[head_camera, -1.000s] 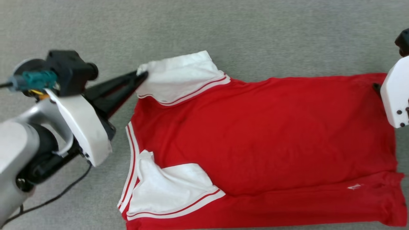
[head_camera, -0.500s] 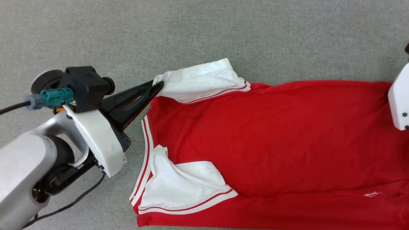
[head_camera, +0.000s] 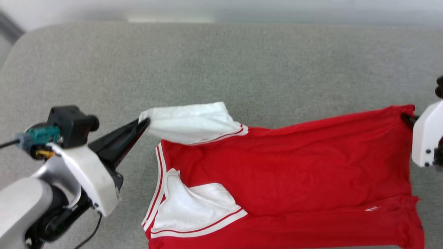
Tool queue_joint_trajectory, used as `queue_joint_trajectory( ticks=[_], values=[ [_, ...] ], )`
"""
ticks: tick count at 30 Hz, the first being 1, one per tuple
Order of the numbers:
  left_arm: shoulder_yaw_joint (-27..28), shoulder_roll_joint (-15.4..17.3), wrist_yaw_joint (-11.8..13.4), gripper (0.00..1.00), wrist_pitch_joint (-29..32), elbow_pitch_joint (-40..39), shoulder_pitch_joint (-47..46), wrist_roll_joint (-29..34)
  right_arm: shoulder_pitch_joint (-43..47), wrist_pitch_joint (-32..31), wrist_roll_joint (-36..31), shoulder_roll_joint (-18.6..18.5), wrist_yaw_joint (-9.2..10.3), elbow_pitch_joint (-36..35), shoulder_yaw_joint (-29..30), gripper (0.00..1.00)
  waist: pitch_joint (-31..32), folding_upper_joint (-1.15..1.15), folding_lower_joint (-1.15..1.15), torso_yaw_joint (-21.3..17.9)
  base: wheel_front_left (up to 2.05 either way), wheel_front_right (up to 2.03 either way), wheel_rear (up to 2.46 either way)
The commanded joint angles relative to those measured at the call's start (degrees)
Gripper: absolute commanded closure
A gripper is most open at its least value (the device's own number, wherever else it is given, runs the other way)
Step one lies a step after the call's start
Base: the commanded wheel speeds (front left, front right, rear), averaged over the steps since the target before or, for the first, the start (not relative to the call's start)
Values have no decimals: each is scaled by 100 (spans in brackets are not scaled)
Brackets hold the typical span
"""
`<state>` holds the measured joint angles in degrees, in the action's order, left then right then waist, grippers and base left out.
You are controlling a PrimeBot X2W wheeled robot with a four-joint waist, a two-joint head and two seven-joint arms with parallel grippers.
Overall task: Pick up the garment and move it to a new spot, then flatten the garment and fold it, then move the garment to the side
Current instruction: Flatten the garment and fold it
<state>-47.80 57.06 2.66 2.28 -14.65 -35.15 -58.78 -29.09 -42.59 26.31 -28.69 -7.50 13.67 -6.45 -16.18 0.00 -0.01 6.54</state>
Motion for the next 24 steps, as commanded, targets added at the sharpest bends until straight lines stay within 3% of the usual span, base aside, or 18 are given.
queue_joint_trajectory(
  ticks=[1, 9, 15, 24],
  values=[
    [21, 67, 75, 100, -65, -61, 172, -58, 227, 66, 25, 0, 2, -119, 67, 100, 276, 0, 1, -105, 0, 0, 0],
    [-78, 457, 437, 100, -302, -484, 1077, -494, 1537, 281, 132, 98, 2, -1018, 601, 100, 588, 0, 1, -143, 0, 0, 0],
    [-410, 570, 490, 100, -293, -570, 1785, -777, 2493, 258, 144, 207, 2, -1437, 663, 100, 662, 0, 1, -170, 0, 0, 0],
    [-917, 210, 344, 100, -165, 49, 2173, -676, 3214, 257, 13, -219, 3, -1485, 243, 100, 609, 0, 1, -161, 0, 0, 0]
  ],
)
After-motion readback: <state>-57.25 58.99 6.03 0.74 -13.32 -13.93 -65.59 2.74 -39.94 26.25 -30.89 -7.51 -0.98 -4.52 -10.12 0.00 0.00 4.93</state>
